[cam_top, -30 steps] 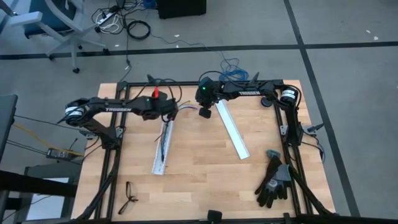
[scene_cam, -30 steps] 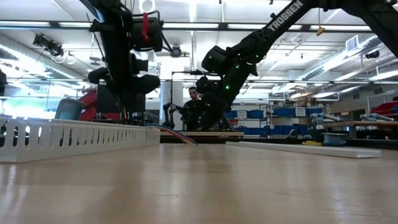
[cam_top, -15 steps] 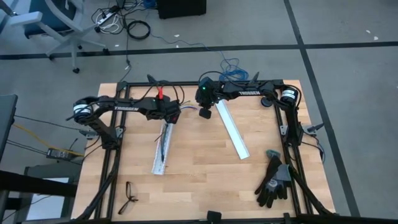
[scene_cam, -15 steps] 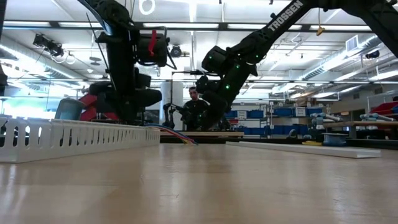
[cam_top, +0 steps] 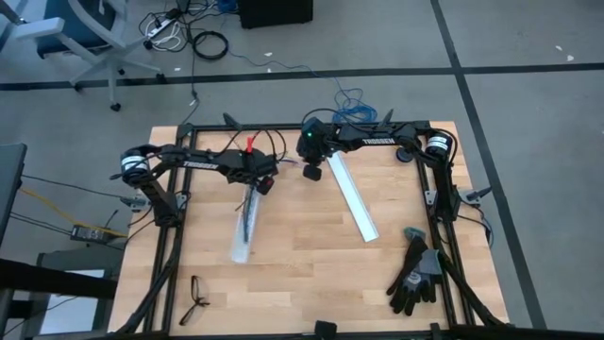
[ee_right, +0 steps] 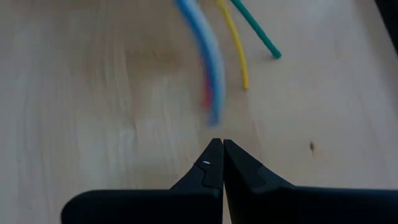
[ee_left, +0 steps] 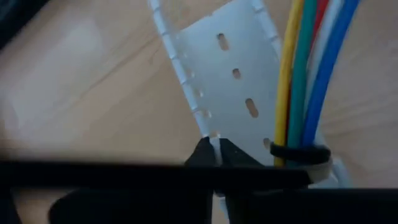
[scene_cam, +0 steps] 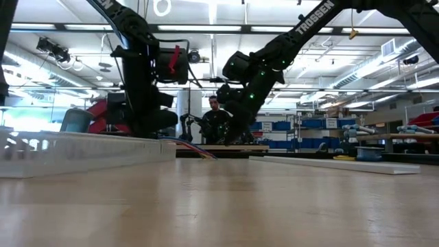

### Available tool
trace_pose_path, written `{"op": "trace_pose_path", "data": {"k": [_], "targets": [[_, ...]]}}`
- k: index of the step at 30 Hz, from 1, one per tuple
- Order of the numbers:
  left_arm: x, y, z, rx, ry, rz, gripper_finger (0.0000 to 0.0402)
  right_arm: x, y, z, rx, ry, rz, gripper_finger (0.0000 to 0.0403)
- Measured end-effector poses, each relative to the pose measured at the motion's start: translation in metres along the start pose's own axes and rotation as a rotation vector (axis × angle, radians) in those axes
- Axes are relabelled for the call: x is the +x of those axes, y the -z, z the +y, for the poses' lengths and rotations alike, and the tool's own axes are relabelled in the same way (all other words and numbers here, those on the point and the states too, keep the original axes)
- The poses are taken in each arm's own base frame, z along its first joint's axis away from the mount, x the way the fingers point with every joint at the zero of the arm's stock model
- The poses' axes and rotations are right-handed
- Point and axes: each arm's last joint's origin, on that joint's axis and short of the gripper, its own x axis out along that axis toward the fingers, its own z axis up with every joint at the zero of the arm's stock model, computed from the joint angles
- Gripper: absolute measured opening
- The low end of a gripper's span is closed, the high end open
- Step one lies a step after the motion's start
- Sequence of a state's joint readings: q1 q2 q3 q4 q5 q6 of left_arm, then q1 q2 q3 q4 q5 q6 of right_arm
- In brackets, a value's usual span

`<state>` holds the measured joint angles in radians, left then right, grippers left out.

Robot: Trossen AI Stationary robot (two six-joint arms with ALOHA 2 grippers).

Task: Ziptie cables
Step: Put the ziptied cables into the white cable duct

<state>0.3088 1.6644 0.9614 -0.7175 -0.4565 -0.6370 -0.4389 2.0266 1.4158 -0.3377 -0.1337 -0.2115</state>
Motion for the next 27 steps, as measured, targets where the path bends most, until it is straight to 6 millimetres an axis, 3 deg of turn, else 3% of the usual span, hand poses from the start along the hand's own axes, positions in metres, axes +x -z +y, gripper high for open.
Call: {"op": "trace_pose_path", "data": {"k": [6,12,18,22,27], "targets": [[0.002,-0.003,-0.004,0.288,0.021,-0.034,0.0013,0.001,0.004,0.015,-0.029,-0.103,0.052,0.0000],[0.002,-0.006,-0.006,0.463,0.055,-0.056,0.0011,0.005,-0.005,0.064,-0.143,-0.197,0.015,0.0000],[0.001,-0.013,-0.013,0.534,0.141,-0.123,0.0010,0.005,-0.022,0.104,-0.250,-0.208,-0.138,0.0000],[0.000,-0.015,-0.016,0.526,0.192,-0.144,0.0010,0.005,-0.027,0.113,-0.305,-0.080,-0.166,0.0000],[0.000,-0.015,-0.016,0.526,0.196,-0.147,0.0010,0.010,-0.024,0.113,-0.309,-0.084,-0.148,0.0000]]}}
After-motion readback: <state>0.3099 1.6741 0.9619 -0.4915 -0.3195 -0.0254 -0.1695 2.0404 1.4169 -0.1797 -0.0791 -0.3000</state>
